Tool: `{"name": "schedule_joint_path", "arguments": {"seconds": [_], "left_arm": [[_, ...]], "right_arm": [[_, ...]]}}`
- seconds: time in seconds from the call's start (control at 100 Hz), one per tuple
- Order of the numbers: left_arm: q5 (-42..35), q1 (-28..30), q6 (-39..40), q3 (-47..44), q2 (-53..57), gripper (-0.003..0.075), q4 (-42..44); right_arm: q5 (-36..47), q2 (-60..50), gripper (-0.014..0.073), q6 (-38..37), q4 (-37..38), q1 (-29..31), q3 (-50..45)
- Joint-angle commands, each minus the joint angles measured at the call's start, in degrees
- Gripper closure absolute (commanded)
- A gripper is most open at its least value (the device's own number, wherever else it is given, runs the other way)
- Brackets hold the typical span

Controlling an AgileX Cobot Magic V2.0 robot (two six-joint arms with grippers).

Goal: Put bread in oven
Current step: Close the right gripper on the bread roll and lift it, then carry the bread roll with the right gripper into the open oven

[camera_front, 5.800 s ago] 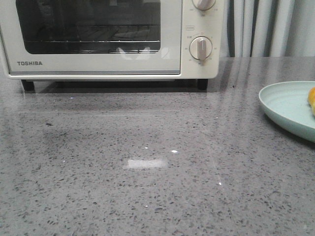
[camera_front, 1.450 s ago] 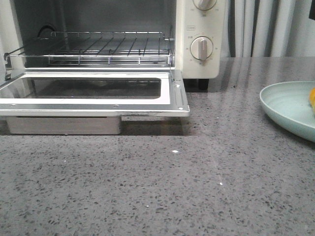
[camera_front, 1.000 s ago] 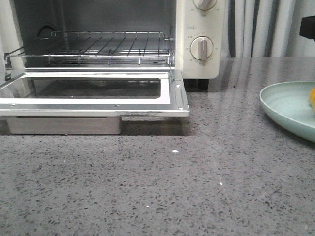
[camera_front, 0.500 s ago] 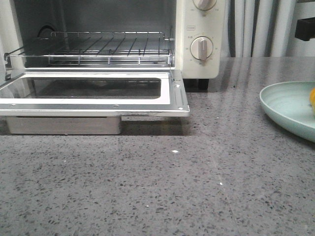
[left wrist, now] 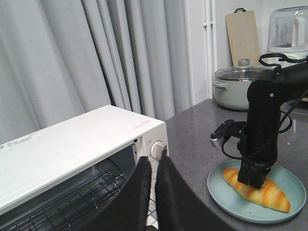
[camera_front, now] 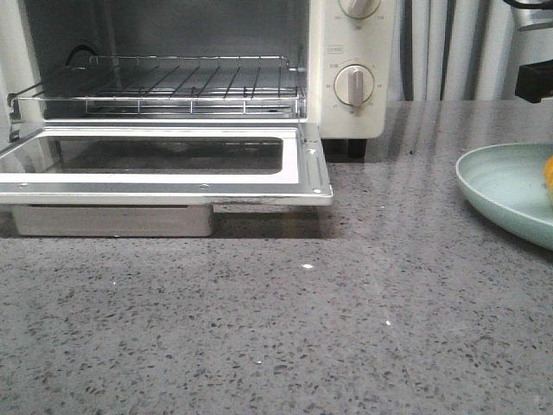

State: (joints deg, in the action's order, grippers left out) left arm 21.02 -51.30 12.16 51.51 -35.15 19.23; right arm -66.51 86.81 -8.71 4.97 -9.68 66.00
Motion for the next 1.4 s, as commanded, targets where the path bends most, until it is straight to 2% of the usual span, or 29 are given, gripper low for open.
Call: {"name": "schedule_joint_path", "arguments": {"seconds": [0.0, 0.37, 0.67, 0.95, 1.19, 1.39], "left_arm": [[-4.4, -0.4, 0.5, 1.9, -0.1, 0.074, 0.5], [-4.4, -0.4, 0.5, 1.9, -0.1, 0.074, 0.5], [-4.4, -0.4, 0.5, 1.9, -0.1, 0.074, 0.5], [-4.4, -0.4, 0.5, 1.9, -0.1, 0.074, 0.2], [-4.3, -0.4, 0.5, 1.9, -0.1, 0.074, -0.7], [-4.3, -0.4, 0.5, 1.9, -0.1, 0.074, -0.7]], "right_arm": [[-0.7, -0.4, 0.0666, 0.6, -0.1, 0.4, -0.2], [-1.2, -4.9, 0.0666, 3.7, -0.2, -1.5, 1.5], [-6.2, -10.7, 0.0666, 8.0, -0.6, -4.7, 11.4], [-8.0, -12.2, 0.0666, 15.2, -5.9, -13.8, 21.4], [-8.0, -11.8, 0.0666, 15.6, -5.8, -23.5, 22.5], [-8.0, -8.4, 0.0666, 18.4, -5.0, -27.7, 22.5]]}}
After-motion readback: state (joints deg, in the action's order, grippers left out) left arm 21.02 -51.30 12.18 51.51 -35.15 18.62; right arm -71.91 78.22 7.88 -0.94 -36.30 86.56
